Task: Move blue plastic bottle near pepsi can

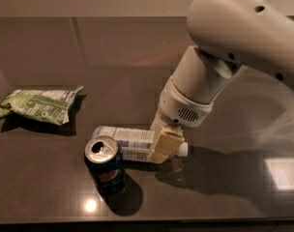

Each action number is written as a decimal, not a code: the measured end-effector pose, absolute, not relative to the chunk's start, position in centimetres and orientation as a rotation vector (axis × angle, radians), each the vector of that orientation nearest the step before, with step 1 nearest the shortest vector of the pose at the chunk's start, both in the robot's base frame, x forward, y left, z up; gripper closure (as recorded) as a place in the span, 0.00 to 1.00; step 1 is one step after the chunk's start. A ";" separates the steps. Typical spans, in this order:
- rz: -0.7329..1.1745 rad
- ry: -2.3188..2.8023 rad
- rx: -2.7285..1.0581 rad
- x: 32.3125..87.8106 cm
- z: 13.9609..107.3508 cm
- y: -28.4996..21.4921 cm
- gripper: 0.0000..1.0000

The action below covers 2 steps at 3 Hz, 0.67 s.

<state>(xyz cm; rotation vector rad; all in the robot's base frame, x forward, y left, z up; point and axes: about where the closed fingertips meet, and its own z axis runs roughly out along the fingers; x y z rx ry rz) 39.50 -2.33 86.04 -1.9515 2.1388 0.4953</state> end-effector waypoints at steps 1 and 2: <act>0.492 2.136 -1.952 39.5 86.1 -2.2 0.00; 0.492 2.136 -1.952 39.5 86.1 -2.2 0.00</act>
Offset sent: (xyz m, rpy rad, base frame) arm -0.0003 0.0007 0.0008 -0.0002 -0.0030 0.0010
